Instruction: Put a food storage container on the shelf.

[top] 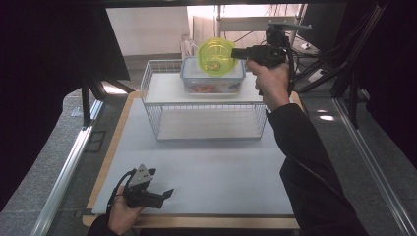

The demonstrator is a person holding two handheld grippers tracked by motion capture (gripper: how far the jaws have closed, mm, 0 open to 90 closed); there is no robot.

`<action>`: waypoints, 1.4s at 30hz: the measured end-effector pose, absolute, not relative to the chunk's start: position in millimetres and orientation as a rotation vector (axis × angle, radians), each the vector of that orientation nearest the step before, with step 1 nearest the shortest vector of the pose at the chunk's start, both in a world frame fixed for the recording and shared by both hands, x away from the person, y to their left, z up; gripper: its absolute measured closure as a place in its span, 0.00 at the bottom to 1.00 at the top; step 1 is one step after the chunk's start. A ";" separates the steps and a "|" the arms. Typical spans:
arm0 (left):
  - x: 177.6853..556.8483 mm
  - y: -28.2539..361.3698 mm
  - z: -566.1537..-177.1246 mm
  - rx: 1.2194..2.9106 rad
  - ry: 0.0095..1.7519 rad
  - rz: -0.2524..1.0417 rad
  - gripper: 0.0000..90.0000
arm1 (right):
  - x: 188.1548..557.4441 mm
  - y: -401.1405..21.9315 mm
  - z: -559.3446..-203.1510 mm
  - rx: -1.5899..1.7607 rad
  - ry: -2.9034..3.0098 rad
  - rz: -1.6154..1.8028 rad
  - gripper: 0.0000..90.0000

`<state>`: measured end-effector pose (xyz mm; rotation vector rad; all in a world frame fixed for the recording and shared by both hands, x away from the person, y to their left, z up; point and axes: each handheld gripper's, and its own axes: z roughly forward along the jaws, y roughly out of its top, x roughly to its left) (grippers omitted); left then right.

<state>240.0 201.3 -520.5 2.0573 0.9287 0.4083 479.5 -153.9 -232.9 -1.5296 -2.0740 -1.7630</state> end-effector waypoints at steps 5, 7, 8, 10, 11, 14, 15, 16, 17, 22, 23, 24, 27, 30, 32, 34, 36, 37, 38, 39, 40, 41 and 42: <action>239.9 201.4 -520.5 2.055 0.927 0.405 0.05 | 493.1 -145.7 -234.1 -1.560 -2.066 -1.751 0.91; 239.9 201.6 -520.5 2.054 0.928 0.402 0.05 | 498.8 -143.5 -235.2 -1.578 -2.061 -1.734 0.91; 239.8 201.8 -520.5 2.054 0.928 0.403 0.05 | 501.4 -143.0 -235.9 -1.591 -2.059 -1.728 0.91; 239.7 202.1 -520.4 2.051 0.926 0.401 0.05 | 506.5 -143.0 -237.2 -1.610 -2.043 -1.721 0.91; 239.7 202.2 -520.4 2.050 0.926 0.400 0.05 | 508.7 -142.9 -237.6 -1.619 -2.034 -1.718 0.91; 239.7 202.2 -520.6 2.050 0.925 0.400 0.05 | 514.3 -141.7 -239.2 -1.631 -2.024 -1.712 0.91; 239.7 202.1 -520.6 2.050 0.924 0.400 0.05 | 515.8 -140.7 -240.0 -1.640 -2.027 -1.708 0.90; 239.7 202.1 -520.6 2.051 0.923 0.401 0.05 | 517.3 -140.0 -241.1 -1.646 -2.023 -1.708 0.90; 239.5 202.1 -520.6 2.052 0.922 0.401 0.05 | 518.8 -139.7 -242.0 -1.653 -2.007 -1.708 0.89; 239.7 201.9 -520.9 2.054 0.920 0.400 0.05 | 523.9 -136.3 -244.3 -1.693 -1.996 -1.717 0.81; 239.6 201.8 -520.9 2.054 0.920 0.399 0.05 | 525.2 -135.8 -244.8 -1.699 -1.994 -1.720 0.82; 239.4 201.6 -520.9 2.050 0.921 0.397 0.05 | 525.8 -135.2 -245.1 -1.703 -1.988 -1.719 0.83; 239.6 201.5 -521.3 2.053 0.921 0.393 0.05 | 528.3 -133.3 -247.2 -1.710 -2.000 -1.724 0.83; 239.6 201.3 -521.4 2.056 0.919 0.392 0.05 | 529.9 -132.3 -249.2 -1.695 -1.999 -1.722 0.82; 239.5 201.2 -521.4 2.056 0.918 0.391 0.05 | 530.2 -131.9 -249.0 -1.703 -2.010 -1.724 0.80; 239.5 201.2 -521.3 2.056 0.917 0.392 0.05 | 530.3 -131.9 -248.5 -1.706 -2.029 -1.729 0.76; 239.5 201.2 -521.3 2.056 0.917 0.391 0.05 | 530.8 -132.6 -248.7 -1.684 -2.030 -1.742 0.68; 239.5 201.1 -521.3 2.057 0.917 0.391 0.05 | 531.5 -132.6 -249.0 -1.674 -2.042 -1.729 0.63; 239.5 201.0 -521.4 2.058 0.916 0.390 0.05 | 531.8 -132.7 -249.4 -1.663 -2.045 -1.723 0.60; 239.5 201.0 -521.4 2.060 0.915 0.391 0.05 | 531.1 -133.7 -249.6 -1.638 -2.043 -1.742 0.56; 239.4 201.0 -521.4 2.060 0.915 0.390 0.05 | 530.3 -134.5 -249.1 -1.625 -2.043 -1.753 0.52; 239.4 201.0 -521.3 2.059 0.914 0.390 0.05 | 529.9 -135.4 -248.9 -1.610 -2.051 -1.759 0.48; 239.3 201.0 -521.3 2.058 0.914 0.390 0.05 | 528.9 -136.8 -248.2 -1.585 -2.052 -1.770 0.43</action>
